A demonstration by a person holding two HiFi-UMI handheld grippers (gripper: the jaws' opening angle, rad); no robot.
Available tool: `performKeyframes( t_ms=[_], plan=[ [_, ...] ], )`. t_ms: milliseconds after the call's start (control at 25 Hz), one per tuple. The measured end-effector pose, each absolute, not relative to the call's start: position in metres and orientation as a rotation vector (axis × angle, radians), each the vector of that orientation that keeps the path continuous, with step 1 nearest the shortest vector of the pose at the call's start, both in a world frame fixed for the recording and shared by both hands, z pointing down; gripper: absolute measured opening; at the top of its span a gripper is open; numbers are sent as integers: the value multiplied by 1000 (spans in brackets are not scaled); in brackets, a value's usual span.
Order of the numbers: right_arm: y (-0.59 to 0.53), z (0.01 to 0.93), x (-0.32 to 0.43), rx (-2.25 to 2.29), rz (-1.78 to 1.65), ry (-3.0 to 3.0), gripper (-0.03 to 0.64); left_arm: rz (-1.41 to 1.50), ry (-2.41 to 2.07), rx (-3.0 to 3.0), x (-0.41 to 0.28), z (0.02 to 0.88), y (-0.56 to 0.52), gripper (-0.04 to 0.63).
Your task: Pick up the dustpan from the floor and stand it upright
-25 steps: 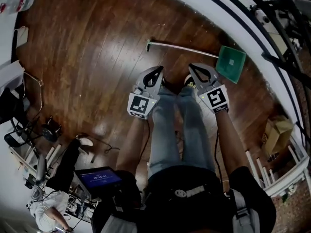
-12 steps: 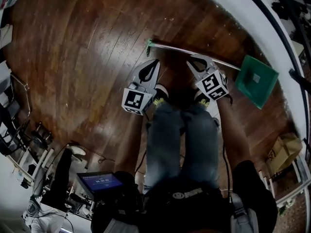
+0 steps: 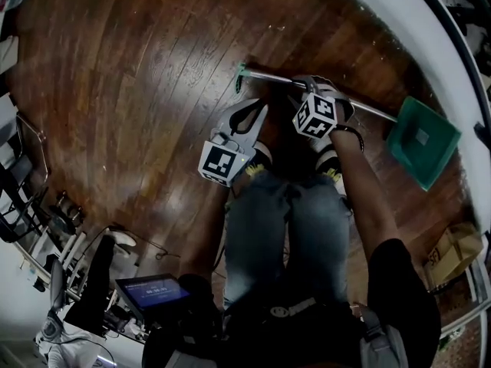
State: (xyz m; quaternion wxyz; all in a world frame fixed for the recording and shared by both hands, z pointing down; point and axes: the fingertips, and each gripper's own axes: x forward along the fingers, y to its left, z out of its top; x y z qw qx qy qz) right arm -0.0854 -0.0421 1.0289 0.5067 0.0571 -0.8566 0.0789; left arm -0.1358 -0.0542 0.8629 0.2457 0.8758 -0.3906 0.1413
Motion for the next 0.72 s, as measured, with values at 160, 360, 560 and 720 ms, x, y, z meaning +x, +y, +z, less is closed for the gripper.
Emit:
performKeyframes(
  t_ms=[160, 360, 560, 720],
  plan=[
    [-39, 1049, -92, 112, 152, -2022, 151, 374, -1100, 2375, -140, 863, -60, 35],
    [-44, 1066, -90, 126, 118, -1976, 135, 385, -1129, 2384, -145, 862, -66, 18],
    [-48, 1073, -91, 153, 76, -1943, 85, 380, -1146, 2381, -152, 857, -65, 18],
    [-55, 1062, -85, 195, 63, -1953, 83, 376, -1152, 2384, -155, 851, -62, 18]
  ],
)
